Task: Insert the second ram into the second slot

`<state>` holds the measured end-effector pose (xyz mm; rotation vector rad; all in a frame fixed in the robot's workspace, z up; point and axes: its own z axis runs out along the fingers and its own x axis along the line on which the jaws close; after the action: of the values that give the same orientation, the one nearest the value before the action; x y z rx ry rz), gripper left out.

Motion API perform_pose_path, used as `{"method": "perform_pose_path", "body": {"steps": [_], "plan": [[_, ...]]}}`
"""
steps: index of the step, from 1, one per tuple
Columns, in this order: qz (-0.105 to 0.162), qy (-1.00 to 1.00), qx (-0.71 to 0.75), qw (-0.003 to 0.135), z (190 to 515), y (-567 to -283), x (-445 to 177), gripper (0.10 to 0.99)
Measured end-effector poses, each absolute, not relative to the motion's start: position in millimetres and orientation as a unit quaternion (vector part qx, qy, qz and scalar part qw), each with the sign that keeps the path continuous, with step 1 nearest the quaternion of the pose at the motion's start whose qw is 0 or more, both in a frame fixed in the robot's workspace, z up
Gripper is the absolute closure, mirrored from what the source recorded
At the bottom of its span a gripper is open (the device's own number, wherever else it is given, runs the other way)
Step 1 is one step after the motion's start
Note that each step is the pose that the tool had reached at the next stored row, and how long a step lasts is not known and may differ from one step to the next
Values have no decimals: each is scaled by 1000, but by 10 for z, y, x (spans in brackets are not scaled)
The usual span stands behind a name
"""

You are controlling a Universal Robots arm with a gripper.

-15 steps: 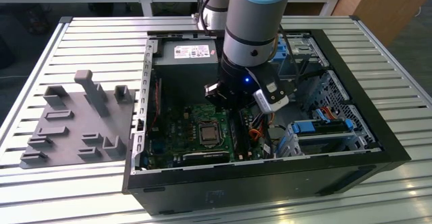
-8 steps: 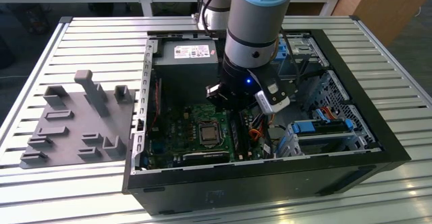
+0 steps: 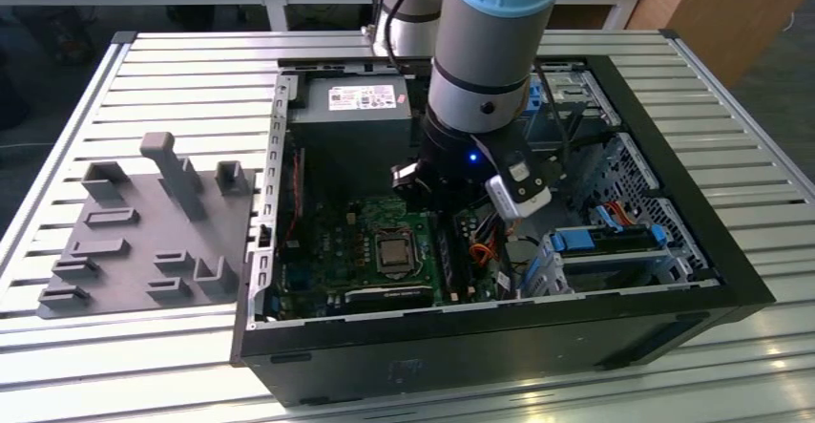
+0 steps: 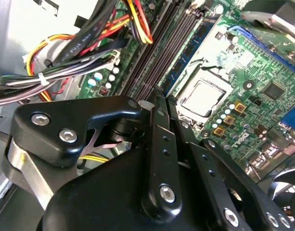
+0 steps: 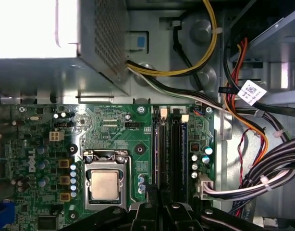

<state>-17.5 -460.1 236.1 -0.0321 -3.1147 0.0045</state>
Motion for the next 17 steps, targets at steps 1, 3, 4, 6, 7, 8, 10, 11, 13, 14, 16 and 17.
{"method": "perform_pose_path", "body": {"steps": [1,3,4,6,7,8,10,11,13,14,16,17], "plan": [[1,-1000,-10,13,2359,-4601,-170,949],[1,-1000,-4,13,2353,-4601,-168,949],[1,-1000,0,13,2349,-4602,-167,949],[2,-1000,4,13,2340,-4601,-157,949],[2,-1000,4,13,2334,-4600,-150,949],[2,-1000,4,13,2329,-4600,-144,949],[2,-1000,4,13,2319,-4600,-140,949],[2,-1000,4,13,2314,-4600,-139,949],[1,-1000,4,13,2302,-4599,-139,949],[2,-1000,4,13,2296,-4599,-138,949],[2,-1000,4,13,2285,-4597,-138,949],[2,-1000,4,13,2283,-4597,-138,949]]}}
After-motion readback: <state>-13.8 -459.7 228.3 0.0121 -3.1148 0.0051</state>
